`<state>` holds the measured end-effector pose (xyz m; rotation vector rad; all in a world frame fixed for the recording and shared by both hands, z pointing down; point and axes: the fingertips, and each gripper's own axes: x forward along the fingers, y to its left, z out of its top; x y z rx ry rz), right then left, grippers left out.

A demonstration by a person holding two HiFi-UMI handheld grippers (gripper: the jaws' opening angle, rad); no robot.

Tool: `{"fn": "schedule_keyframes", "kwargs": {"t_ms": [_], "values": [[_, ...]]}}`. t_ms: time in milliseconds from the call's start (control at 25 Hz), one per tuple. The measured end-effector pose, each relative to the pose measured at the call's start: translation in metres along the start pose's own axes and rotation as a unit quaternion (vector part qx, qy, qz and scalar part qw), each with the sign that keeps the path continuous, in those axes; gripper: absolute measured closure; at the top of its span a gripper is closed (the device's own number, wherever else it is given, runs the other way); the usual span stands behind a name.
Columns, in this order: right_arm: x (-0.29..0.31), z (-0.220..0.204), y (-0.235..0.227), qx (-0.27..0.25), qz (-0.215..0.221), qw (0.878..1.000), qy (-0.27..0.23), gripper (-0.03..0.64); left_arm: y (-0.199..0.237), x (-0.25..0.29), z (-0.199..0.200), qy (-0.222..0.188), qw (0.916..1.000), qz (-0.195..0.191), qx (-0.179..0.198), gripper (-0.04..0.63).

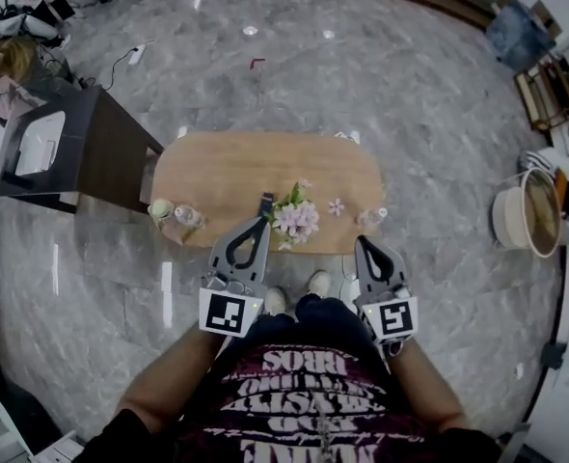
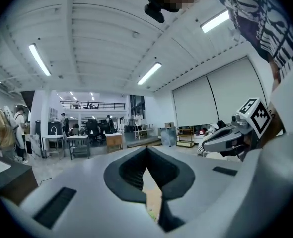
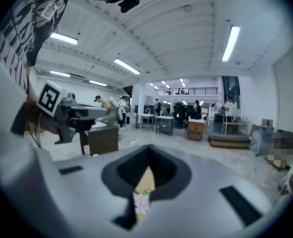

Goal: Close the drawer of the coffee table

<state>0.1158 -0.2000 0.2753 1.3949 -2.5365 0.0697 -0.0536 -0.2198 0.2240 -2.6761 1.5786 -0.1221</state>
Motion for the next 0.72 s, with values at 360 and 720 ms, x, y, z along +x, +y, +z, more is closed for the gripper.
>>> {"fn": "schedule_keyframes", "kwargs": {"t_ms": [360,720], "values": [[0.000,0.020,-0.001,-0.018,0.000,1.000,-0.022,0.583,-0.003,0.005,0.012,-0.010,0.9999,0.007,-0.007,0.571],[0.004,0.020,-0.023,-0.016,0.013,1.000,-0.019,0.583,-0.011,0.034,0.013,-0.003,0.9999,0.011,-0.010,0.571]]}}
